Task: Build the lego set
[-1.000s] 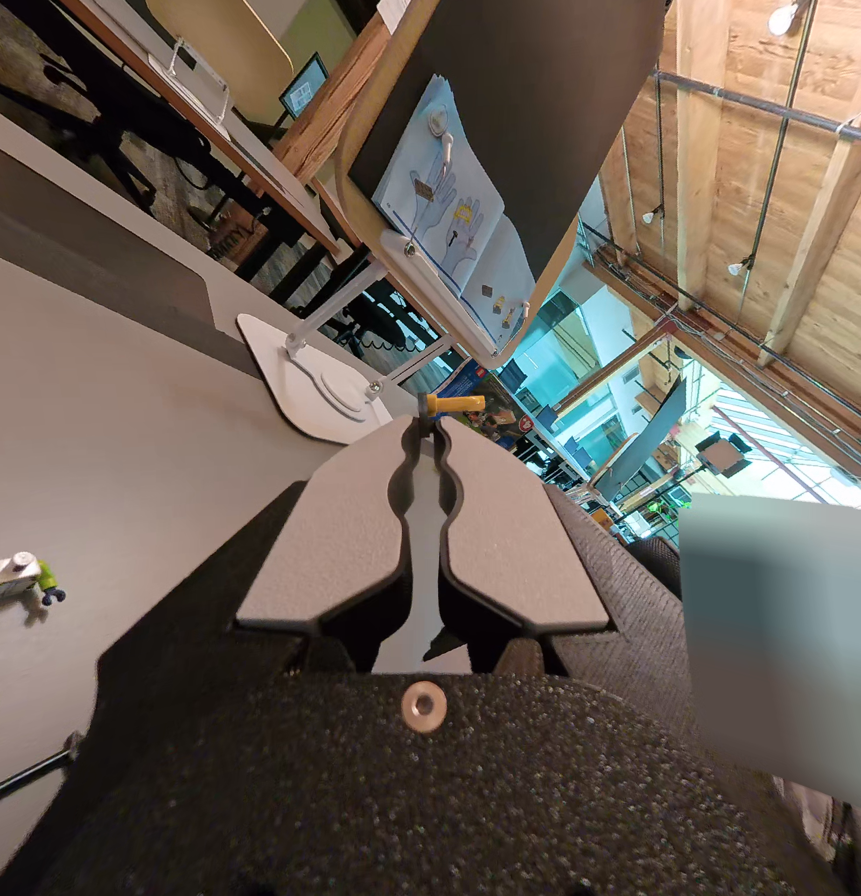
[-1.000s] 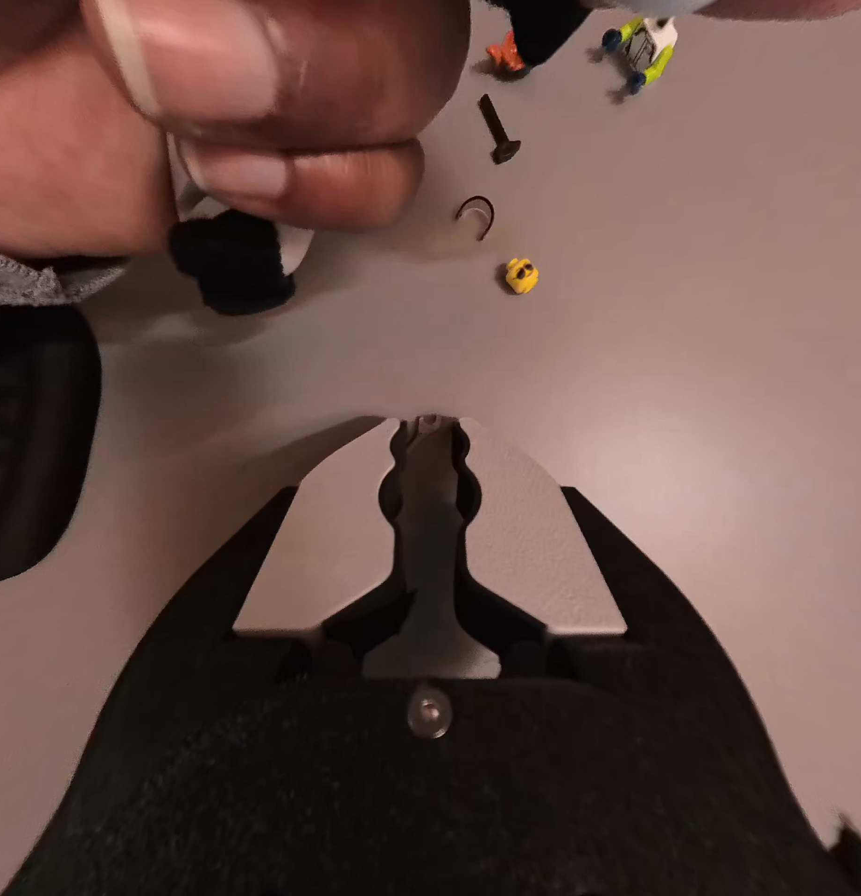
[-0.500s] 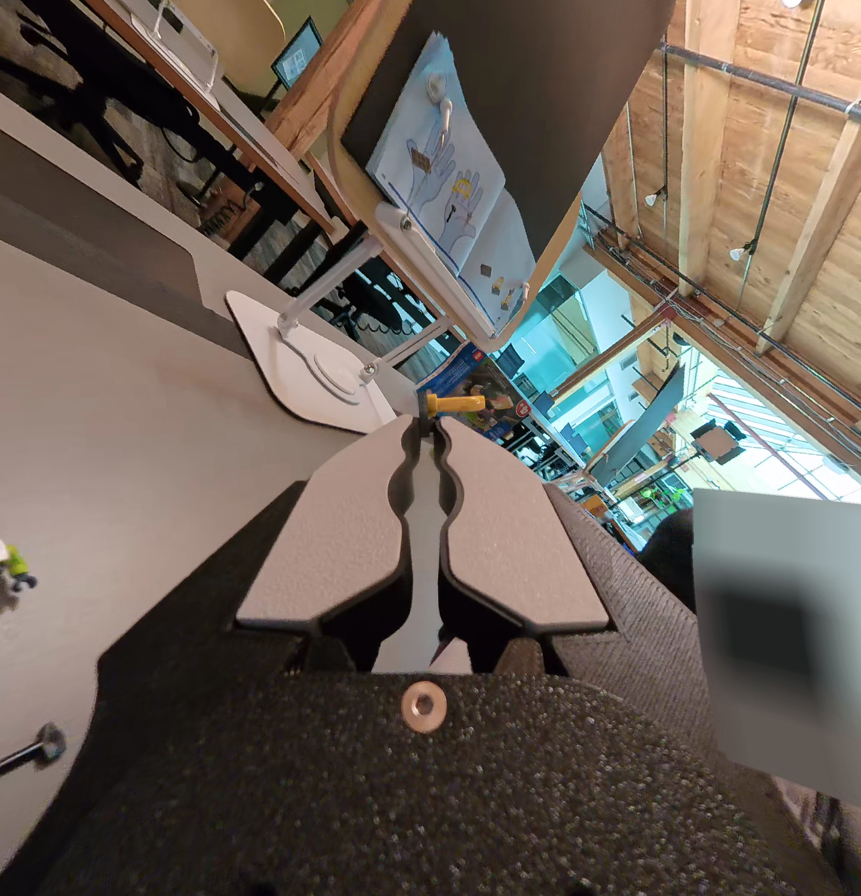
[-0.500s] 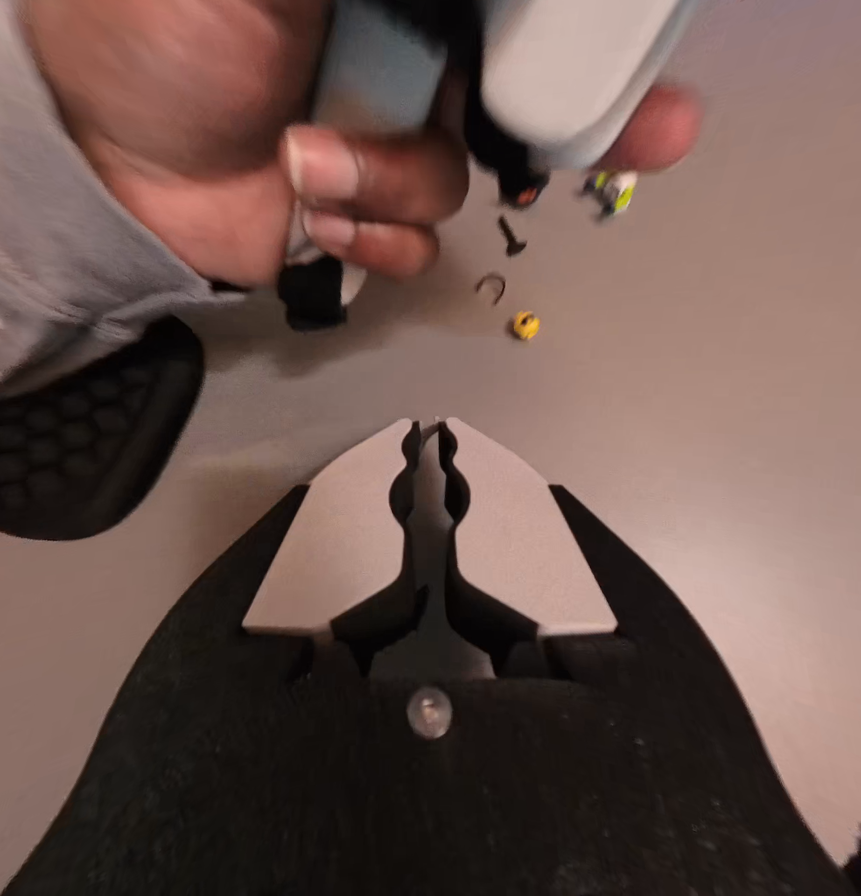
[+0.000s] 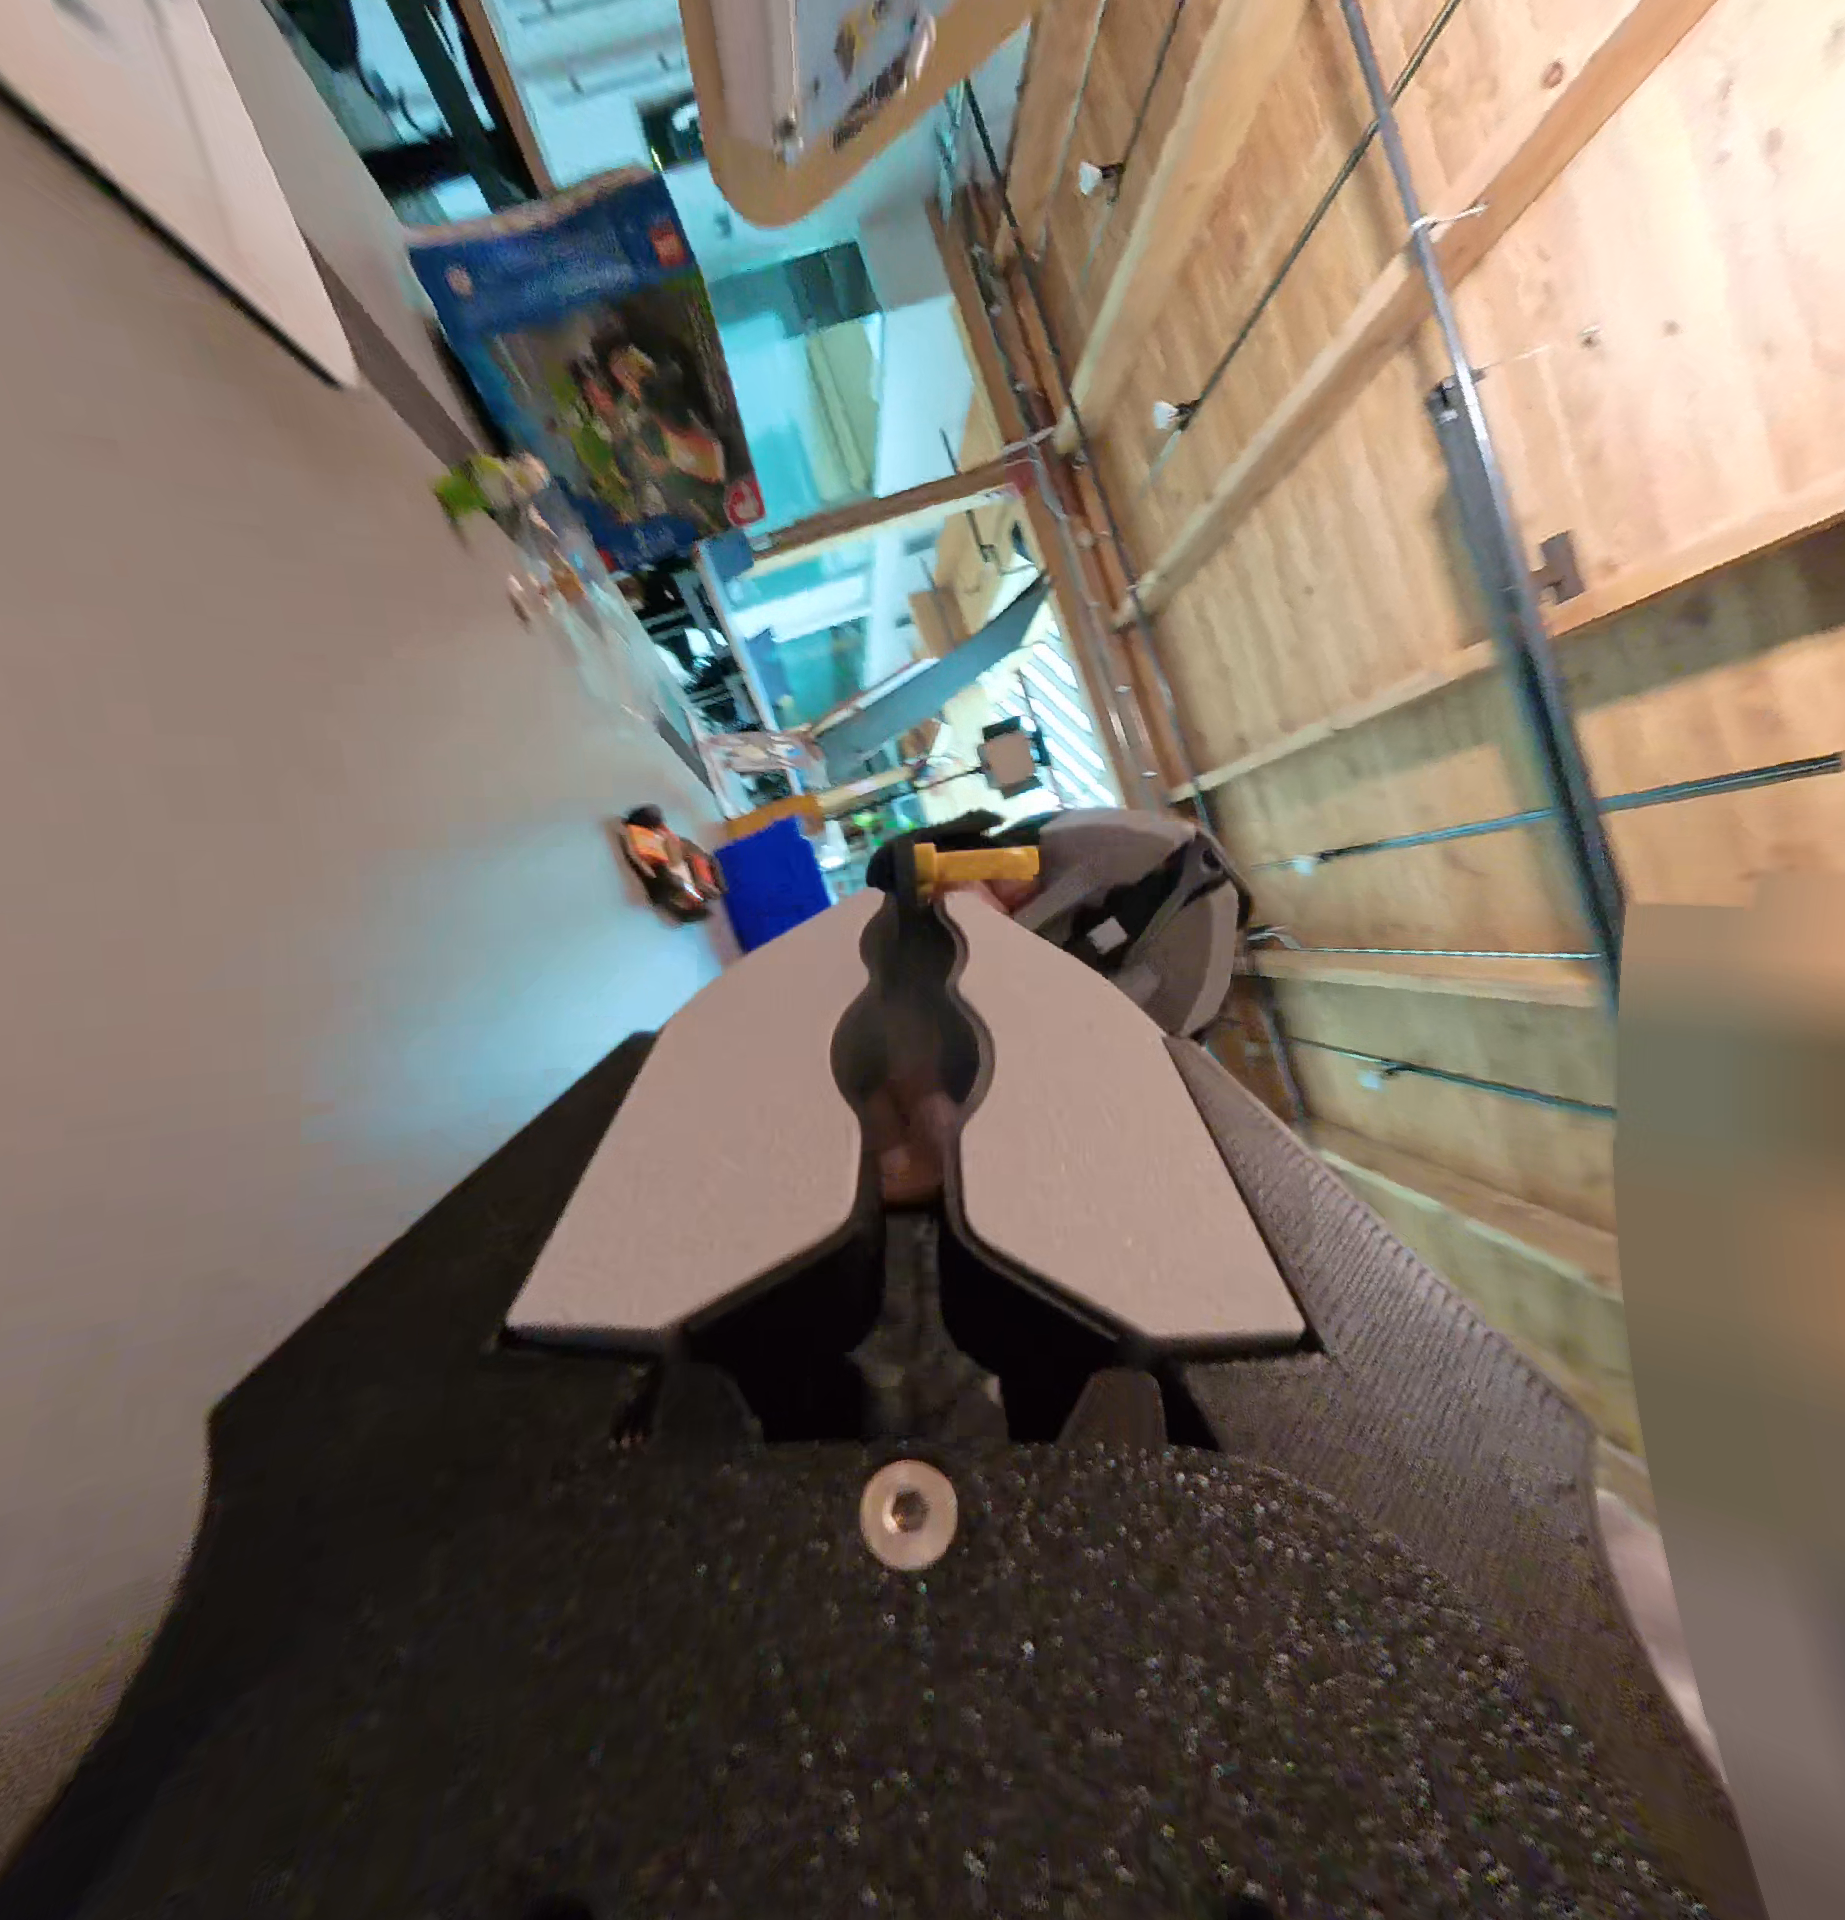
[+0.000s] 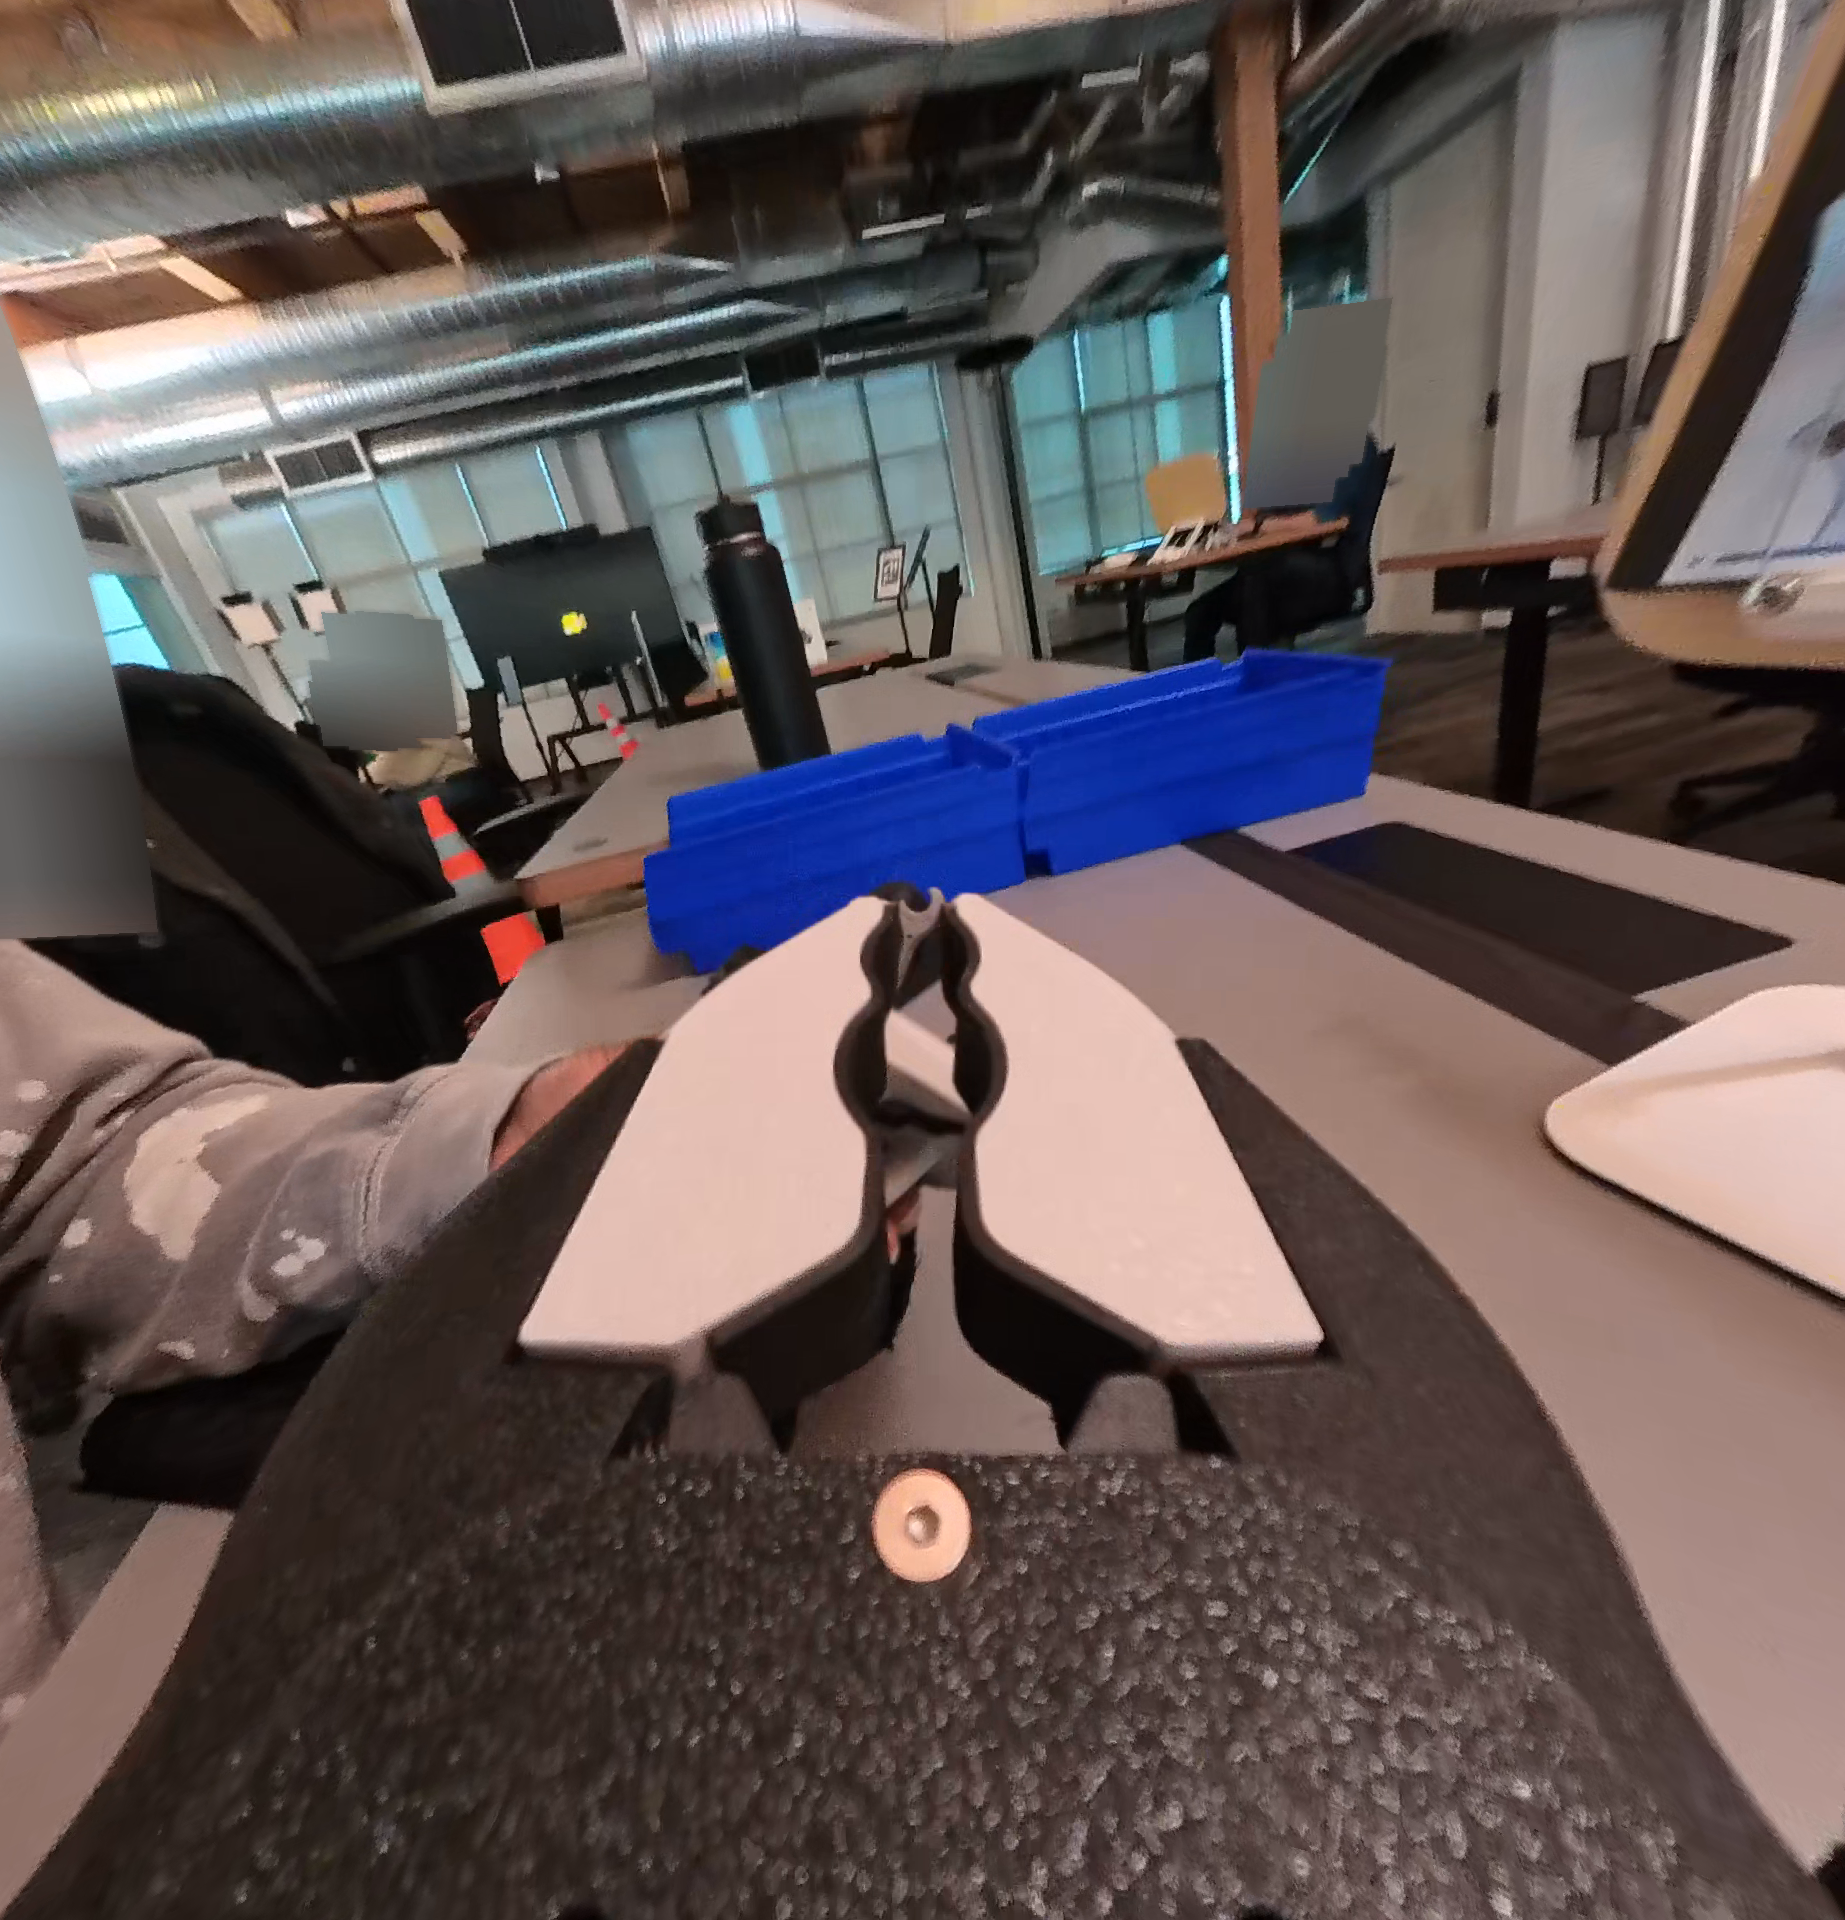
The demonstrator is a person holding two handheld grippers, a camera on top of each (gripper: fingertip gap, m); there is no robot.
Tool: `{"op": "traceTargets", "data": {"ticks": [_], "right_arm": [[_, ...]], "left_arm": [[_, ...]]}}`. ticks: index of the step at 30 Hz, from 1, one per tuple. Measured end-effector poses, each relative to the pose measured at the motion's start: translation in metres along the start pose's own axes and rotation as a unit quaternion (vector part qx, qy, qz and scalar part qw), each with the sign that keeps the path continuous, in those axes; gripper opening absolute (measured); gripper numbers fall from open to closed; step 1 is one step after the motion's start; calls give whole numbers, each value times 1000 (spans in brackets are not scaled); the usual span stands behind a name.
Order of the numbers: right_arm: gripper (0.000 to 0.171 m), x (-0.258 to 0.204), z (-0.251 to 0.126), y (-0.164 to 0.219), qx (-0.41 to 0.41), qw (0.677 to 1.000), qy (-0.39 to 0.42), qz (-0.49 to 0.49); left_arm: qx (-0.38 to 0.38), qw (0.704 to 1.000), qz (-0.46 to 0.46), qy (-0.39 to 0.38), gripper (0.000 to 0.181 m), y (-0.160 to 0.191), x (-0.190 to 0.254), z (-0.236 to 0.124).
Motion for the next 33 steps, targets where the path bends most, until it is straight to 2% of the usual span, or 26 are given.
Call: {"op": "traceTargets", "data": {"ticks": [4,10,33], "right_arm": [[7,4,-6,-6,14,999,17,-24],[7,11,-2,2,-1,998,23,-52],[7,23,6,23,-14,997,37,-67]], "left_arm": [[-11,998,-50,32,5,11,0,9],[-7,994,-98,39,5,18,-1,15],[-5,992,-123,24,5,17,-8,11]]}}
Point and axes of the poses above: each gripper's, where its closed fingertips meet, z out along the fingers, y out of its underside, x = y × z across the jaws, the point moved 3 cm from there along -z, back along the fingers, and after that the axes turned 6 degrees about -x, right-handed, at the moved point
